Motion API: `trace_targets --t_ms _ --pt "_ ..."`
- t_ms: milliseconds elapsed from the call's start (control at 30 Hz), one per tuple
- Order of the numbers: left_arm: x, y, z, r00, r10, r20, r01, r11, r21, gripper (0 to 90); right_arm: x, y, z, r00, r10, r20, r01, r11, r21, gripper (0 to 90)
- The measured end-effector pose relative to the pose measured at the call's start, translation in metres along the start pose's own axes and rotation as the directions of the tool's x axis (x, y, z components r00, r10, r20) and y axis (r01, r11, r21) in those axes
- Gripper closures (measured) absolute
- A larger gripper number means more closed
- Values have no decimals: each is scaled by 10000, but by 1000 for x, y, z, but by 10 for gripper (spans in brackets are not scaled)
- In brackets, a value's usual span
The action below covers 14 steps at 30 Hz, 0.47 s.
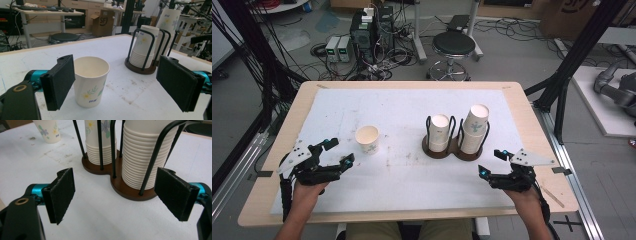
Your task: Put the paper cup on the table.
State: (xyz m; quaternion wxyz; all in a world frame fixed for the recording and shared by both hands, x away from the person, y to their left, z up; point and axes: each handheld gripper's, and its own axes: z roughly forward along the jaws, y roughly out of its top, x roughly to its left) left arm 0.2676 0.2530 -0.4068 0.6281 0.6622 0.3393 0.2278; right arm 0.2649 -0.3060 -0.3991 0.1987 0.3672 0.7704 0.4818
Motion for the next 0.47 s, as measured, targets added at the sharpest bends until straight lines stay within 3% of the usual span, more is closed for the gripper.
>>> trace_targets --t_ms 467 --pt "2 -1 1 9999 31 -147 -31 10000 -25 155 -2 -1 0 10000 25 -23 -25 10000 -58 178"
